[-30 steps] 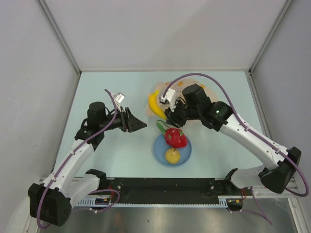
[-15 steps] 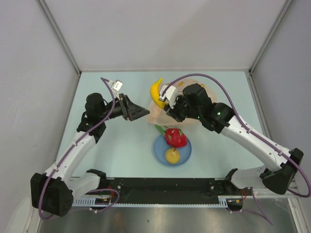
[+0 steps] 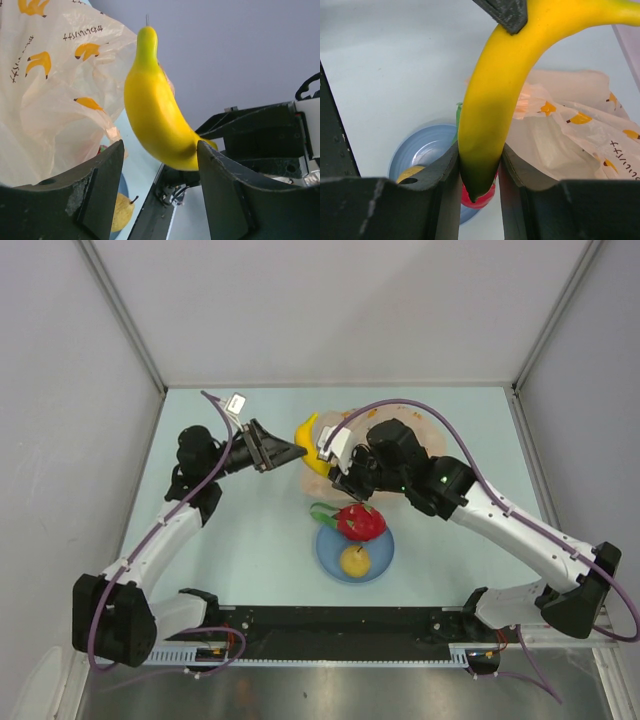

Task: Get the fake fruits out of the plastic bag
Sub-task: Place the fake fruit on the plate.

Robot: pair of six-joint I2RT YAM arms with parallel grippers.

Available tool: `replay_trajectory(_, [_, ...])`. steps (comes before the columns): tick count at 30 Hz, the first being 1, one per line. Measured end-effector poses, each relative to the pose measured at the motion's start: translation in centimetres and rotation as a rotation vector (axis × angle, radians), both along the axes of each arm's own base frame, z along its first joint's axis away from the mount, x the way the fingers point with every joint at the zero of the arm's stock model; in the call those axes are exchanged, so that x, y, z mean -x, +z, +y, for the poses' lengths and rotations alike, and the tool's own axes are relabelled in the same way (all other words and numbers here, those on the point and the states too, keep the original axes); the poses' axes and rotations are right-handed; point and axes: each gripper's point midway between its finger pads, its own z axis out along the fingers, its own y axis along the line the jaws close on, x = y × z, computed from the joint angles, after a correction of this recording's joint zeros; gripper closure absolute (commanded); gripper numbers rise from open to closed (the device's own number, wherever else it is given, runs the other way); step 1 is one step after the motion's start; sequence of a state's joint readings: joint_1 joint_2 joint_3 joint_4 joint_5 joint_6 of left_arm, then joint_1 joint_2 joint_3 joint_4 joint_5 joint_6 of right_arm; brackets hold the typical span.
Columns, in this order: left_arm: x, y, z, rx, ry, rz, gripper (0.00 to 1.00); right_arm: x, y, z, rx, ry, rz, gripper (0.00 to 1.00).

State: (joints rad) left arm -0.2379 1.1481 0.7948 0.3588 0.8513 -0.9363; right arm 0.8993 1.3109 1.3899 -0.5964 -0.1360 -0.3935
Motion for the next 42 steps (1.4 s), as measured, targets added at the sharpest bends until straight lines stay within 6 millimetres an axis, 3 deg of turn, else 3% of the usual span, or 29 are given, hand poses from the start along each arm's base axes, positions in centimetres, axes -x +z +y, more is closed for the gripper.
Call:
replay_trajectory(4, [-0.4, 0.1, -0.1, 0.019, 0.002, 0.011, 0.44, 0.3, -0.2, 0.4, 0.0, 0.018, 0.009, 0.85])
replay_trajectory(9, [-0.8, 0.0, -0.1, 0.043, 0.005, 0.032, 0.62, 0.4, -1.1, 1.0, 0.017, 0.031, 0.022, 0.84])
replay_trajectory(12, [-1.0, -0.1, 0.0, 0.05, 0.009, 0.036, 0.86, 0.3, -1.6, 1.2, 0.03, 0.031, 0.028, 0.83])
replay_trajectory(13, [-1.0, -0.1, 0.0, 0.05, 0.01, 0.036, 1.0, 0.3, -1.7, 1.3, 0.031, 0.031, 0.028, 0.81])
replay_trajectory(17, [-1.3, -0.1, 0.5, 0.05, 0.016, 0.032, 1.0, 0.2, -1.9, 1.8, 0.033, 0.032, 0.019, 0.61])
replay_trajectory(18, [-1.4, -0.2, 0.7, 0.049, 0.018, 0.034, 1.0, 0.2, -2.0, 2.1, 0.035, 0.031, 0.015, 0.41])
replay_trajectory(20, [-1.4, -0.5, 1.1, 0.047, 0.026, 0.038, 1.0, 0.3, -2.4, 2.5, 0.037, 0.041, 0.016, 0.24])
replay_trajectory(21, [-1.6, -0.7, 1.5, 0.045, 0.038, 0.042, 1.0, 0.5, -2.6, 2.7, 0.04, 0.05, 0.019, 0.08])
replay_trajectory(22, [-1.6, -1.0, 1.8, 0.043, 0.048, 0.047, 1.0, 0.8, -2.8, 2.9, 0.042, 0.06, 0.021, 0.02])
replay_trajectory(28, [-1.3, -2.2, 4.5, 0.011, 0.107, 0.068, 1.0, 1.2, -3.3, 2.5, 0.076, 0.079, 0.014, 0.0])
replay_trajectory(31, [-0.4, -3.0, 5.7, -0.036, 0.123, 0.067, 1.0, -0.3, -3.2, 0.8, 0.072, 0.029, 0.036, 0.0])
replay_trajectory(32, [0.1, -3.5, 6.0, -0.054, 0.124, 0.074, 1.0, -1.7, -3.0, -0.4, 0.057, -0.019, 0.05, 0.0])
replay_trajectory(38, [4.0, -10.6, 7.6, -0.183, 0.129, 0.219, 1.0, -8.0, -2.9, -7.0, -0.022, -0.297, 0.136, 0.0])
replay_trajectory(42, [7.3, -15.8, 7.4, -0.241, 0.083, 0.396, 1.0, -9.3, -2.5, -8.3, -0.066, -0.353, 0.151, 0.0])
